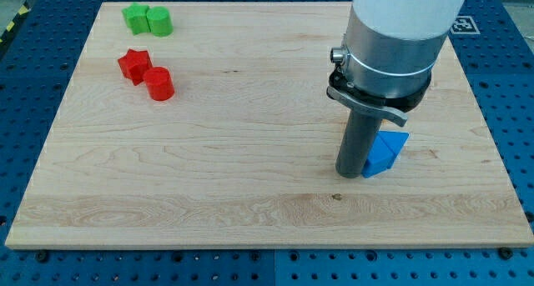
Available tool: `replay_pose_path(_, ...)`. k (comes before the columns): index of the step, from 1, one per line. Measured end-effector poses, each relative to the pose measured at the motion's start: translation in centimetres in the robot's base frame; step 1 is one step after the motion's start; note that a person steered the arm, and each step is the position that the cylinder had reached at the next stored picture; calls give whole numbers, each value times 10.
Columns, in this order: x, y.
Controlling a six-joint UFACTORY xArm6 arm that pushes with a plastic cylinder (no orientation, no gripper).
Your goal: Move your arm at the bottom side of the red star
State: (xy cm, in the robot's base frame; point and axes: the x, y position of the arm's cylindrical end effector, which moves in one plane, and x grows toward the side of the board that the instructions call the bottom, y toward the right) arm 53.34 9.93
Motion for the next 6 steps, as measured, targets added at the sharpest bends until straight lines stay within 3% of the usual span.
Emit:
replay_pose_path(3,-38,14)
replay_pose_path(4,-48,-10)
replay_pose_path(5,-80,-67)
replay_pose_path(6,-86,-142)
